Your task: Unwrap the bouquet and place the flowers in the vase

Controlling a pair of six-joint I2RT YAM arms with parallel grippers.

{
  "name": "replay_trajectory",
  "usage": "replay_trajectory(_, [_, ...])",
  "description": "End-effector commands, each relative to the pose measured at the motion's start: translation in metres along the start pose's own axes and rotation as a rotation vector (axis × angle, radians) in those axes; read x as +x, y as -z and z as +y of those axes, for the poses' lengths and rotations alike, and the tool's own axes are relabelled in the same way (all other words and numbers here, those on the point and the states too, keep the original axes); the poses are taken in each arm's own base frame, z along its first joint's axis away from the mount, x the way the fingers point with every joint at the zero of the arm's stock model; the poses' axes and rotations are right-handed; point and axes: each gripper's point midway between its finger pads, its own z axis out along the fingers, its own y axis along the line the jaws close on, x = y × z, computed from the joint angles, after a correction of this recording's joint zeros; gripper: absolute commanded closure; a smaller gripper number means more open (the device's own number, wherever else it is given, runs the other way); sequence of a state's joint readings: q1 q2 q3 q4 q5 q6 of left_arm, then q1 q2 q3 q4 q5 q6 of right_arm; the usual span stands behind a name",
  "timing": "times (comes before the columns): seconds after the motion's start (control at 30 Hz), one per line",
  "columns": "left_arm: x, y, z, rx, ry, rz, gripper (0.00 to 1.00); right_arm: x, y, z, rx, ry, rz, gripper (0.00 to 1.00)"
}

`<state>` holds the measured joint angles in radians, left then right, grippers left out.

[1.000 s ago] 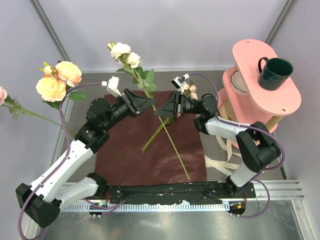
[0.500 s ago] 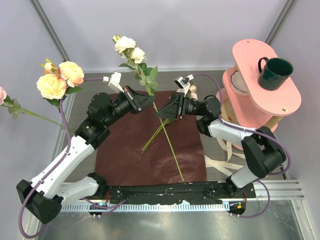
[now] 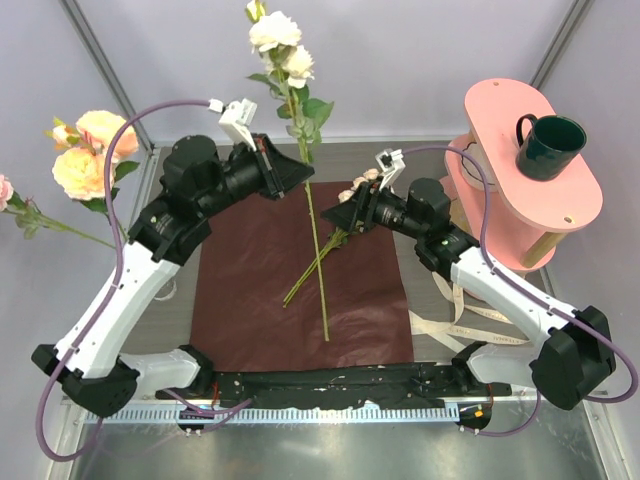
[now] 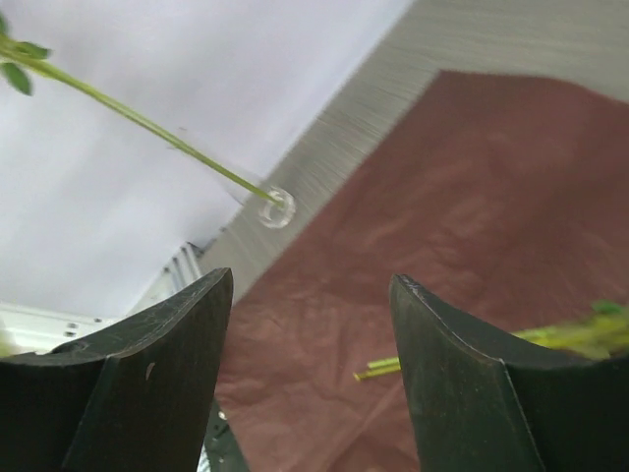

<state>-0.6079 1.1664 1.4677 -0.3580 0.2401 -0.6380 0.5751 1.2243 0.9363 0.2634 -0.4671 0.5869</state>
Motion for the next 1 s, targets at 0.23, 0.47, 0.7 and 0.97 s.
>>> replay_trajectory(0.23, [-0.029,0.038,-0.045,0.104,-0.154,-0.014,1.0,0.019,0.005,-0.031,0.136,0.034,0.056,0.29])
replay_trajectory(0.47, [-0.024,0.078,-0.071,0.218,-0.115,-0.042,1.0,0.022,0.003,-0.032,0.133,0.035,0.073,0.29])
replay_trajectory(0.7, [-0.029,0.145,-0.12,0.41,-0.144,-0.07,1.0,0.025,0.003,-0.036,0.142,0.03,0.074,0.29])
replay_trajectory(0.97, [-0.031,0.204,-0.118,0.315,-0.21,-0.118,1.0,0.026,0.002,-0.034,0.131,0.027,0.079,0.29])
